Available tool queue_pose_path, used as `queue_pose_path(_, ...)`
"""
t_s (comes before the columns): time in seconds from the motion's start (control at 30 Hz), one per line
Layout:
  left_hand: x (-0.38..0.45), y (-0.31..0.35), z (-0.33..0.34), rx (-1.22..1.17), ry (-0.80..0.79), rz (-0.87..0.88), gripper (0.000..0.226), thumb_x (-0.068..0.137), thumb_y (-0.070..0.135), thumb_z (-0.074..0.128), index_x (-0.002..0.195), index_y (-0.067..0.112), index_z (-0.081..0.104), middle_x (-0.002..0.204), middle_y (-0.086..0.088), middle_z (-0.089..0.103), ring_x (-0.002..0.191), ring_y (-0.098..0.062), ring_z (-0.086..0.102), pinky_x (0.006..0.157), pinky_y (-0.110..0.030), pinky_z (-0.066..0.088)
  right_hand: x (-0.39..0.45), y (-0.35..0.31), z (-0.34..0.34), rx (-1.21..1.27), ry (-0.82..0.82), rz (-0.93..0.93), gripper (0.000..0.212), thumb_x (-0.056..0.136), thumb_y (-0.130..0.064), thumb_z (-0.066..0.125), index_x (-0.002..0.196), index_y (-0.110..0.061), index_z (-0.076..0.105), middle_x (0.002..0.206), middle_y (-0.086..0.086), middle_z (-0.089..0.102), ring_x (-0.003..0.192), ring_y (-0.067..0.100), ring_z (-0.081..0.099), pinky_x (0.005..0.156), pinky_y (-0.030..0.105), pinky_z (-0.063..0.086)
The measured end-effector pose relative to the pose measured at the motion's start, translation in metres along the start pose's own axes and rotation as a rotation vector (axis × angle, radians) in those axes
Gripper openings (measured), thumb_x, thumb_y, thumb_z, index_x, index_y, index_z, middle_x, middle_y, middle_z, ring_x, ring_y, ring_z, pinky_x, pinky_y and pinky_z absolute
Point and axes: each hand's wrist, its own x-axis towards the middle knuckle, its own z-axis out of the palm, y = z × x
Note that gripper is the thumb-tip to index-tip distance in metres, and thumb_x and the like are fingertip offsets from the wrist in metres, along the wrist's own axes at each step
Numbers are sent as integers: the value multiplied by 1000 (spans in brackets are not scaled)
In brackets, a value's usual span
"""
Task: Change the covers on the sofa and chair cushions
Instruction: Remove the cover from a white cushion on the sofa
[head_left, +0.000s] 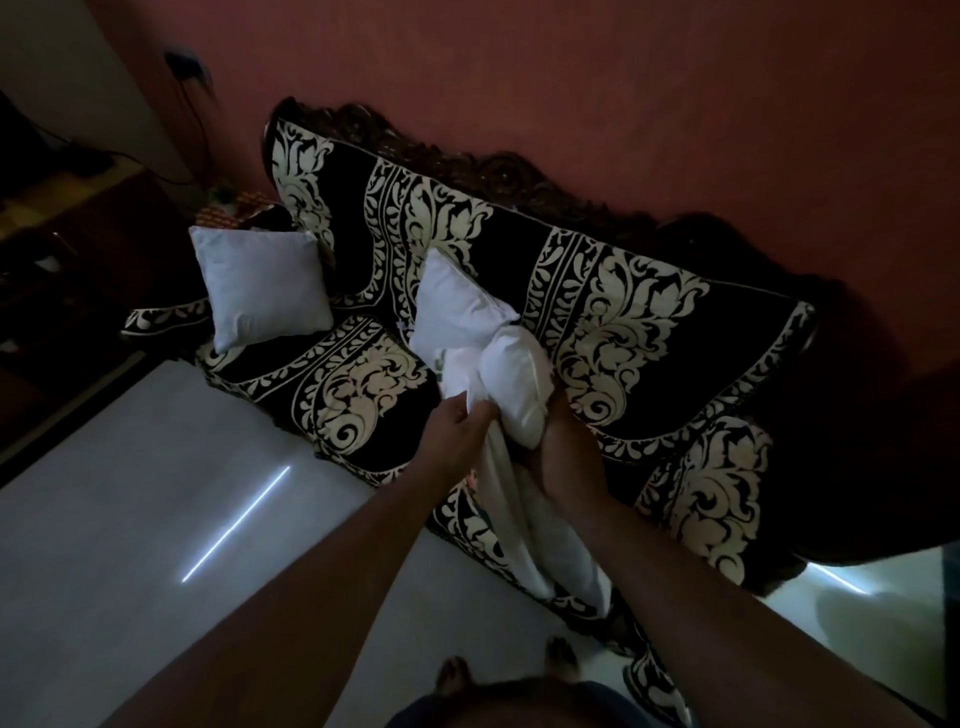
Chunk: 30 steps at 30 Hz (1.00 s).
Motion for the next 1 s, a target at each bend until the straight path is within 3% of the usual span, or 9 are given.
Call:
queue_pose_path(0.13, -13, -3, 3, -47, -94, 39, 28, 87, 33, 59, 91, 10, 74, 85, -12, 73, 80, -29, 70, 67, -38, 54, -4, 26, 15, -641, -180, -189, 35, 99, -20, 50, 131, -6, 56, 114, 13, 65, 102, 35, 68, 82, 38, 53)
queue_pose_path(0.23, -14, -6, 2, 26, -157, 59, 25, 92, 35, 58, 91, 16, 73, 78, -4, 71, 73, -16, 66, 65, -32, 49, 1, 29, 23, -749, -240, -236, 32, 101, -18, 48, 129, -7, 58, 119, 13, 64, 106, 34, 68, 87, 41, 54)
queue_pose_path(0.37, 10, -21, -30, 230, -39, 54, 22, 95, 30, 64, 83, 12, 71, 70, -3, 67, 61, -7, 60, 58, -27, 45, 10, 22, 23, -776, -115, -238, 66, 101, -22, 48, 159, -16, 17, 114, 8, 62, 91, 30, 69, 70, 39, 56)
queue_pose_path(0.57, 29, -58, -26, 491, -11, -3, 21, 88, 33, 72, 79, 21, 57, 72, 4, 61, 66, -11, 58, 59, -28, 45, 26, 33, 5, -729, -54, -345, 99, 73, -22, 76, 157, -25, 23, 81, 5, 66, 51, 22, 60, 41, 26, 37)
queue_pose_path(0.67, 51, -69, 2, 211, 28, -200, 45, 83, 42, 74, 113, 15, 54, 102, -7, 66, 86, -18, 64, 73, -40, 57, 45, 60, -3, -684, -59, -387, 96, 87, -33, 61, 158, -40, -3, 92, 5, 67, 62, 25, 63, 49, 31, 45)
queue_pose_path(0.73, 69, -73, 20, -99, -16, -387, 52, 86, 52, 68, 124, 18, 59, 114, -10, 69, 93, -21, 67, 63, -39, 59, 53, 74, -8, -659, -57, -392, 98, 88, -34, 60, 158, -41, -8, 93, 4, 66, 64, 25, 63, 51, 34, 50)
queue_pose_path(0.8, 88, -72, 35, -249, -90, -496, 43, 93, 53, 63, 121, 21, 69, 112, -6, 74, 97, -23, 70, 64, -34, 57, 64, 94, -12, -676, -79, -390, 97, 85, -33, 65, 160, -37, 2, 90, 4, 64, 60, 25, 61, 46, 34, 49)
queue_pose_path(0.93, 126, -80, 65, -38, -155, -460, 35, 98, 46, 63, 104, 13, 73, 98, -10, 77, 95, -30, 73, 73, -40, 59, 91, 147, -9, -747, -220, -336, 83, 84, -31, 57, 158, -33, 19, 83, 3, 60, 53, 20, 57, 42, 31, 46)
queue_pose_path(1.0, 139, -87, 83, 14, -144, -452, 33, 100, 43, 61, 104, 13, 74, 97, -12, 77, 94, -31, 73, 76, -42, 58, 101, 170, -5, -750, -251, -348, 85, 73, -28, 74, 148, -27, 35, 76, 4, 60, 45, 20, 54, 37, 26, 41)
